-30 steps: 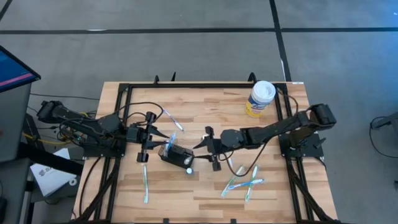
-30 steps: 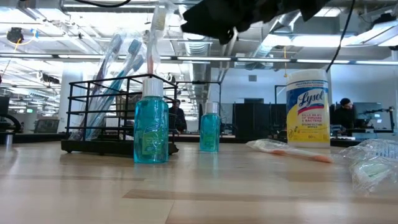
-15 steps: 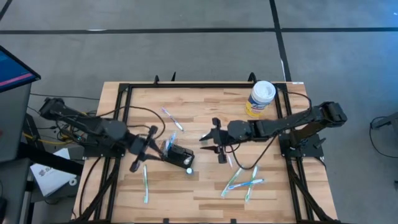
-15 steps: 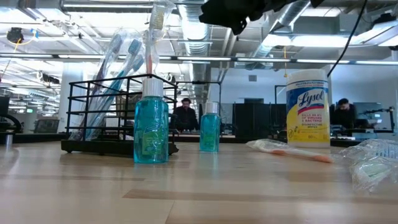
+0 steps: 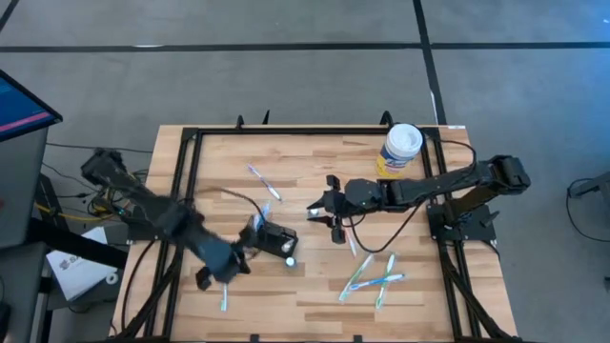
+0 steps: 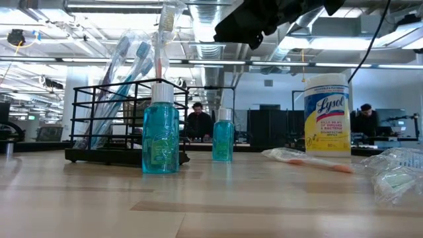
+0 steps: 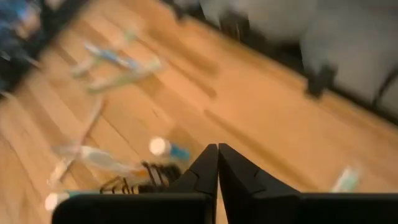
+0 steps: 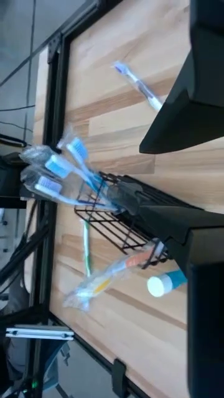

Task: Pick & Place toothbrushing station
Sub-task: Put the left green toothbrush into the left compartment of the wire organizer

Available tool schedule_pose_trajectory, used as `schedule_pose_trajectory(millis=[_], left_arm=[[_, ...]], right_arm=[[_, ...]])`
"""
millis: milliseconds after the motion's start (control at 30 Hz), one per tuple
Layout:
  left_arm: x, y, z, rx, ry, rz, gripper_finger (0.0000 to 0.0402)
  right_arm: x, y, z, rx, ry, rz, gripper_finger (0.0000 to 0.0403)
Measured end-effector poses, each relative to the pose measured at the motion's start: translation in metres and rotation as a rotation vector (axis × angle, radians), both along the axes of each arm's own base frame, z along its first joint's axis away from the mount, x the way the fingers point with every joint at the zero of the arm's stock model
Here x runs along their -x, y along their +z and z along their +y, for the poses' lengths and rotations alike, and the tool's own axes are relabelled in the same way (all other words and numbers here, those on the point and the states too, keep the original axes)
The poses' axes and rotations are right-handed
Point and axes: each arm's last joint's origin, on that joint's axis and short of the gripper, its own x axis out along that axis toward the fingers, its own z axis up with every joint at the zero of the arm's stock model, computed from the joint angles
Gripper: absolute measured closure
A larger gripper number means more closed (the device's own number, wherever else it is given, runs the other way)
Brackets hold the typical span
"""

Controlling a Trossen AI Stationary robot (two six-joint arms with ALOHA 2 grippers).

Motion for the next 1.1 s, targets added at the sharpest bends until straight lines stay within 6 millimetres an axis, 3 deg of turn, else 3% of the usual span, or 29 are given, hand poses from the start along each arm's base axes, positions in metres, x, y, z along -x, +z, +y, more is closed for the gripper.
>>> schedule_pose_trajectory(millis=[167,367,600,933,1100], left_arm=[[-0.010,-0.025,-0.032,-0.233,-0.120,0.166,0.0400],[-0.003,-0.047,-0.042,-0.497,-0.303,0.248,0.0400],[0.002,-0.050,-0.046,-0.453,-0.373,0.287,0.0401],[0.018,-0.092,-0.037,-0.476,-0.347,0.447,0.0401],[0.018,-0.104,-0.040,-0.411,-0.364,0.428,0.0401]], right_arm=[[0.001,-0.002,0.002,-0.018,-0.004,0.020,0.0271],[0.002,-0.004,0.005,-0.019,0.006,0.042,0.0270],[0.003,-0.004,0.005,-0.018,0.006,0.046,0.0274],[0.003,-0.004,0.005,-0.035,-0.002,0.047,0.0275],[0.003,-0.004,0.005,-0.035,-0.002,0.047,0.0278]])
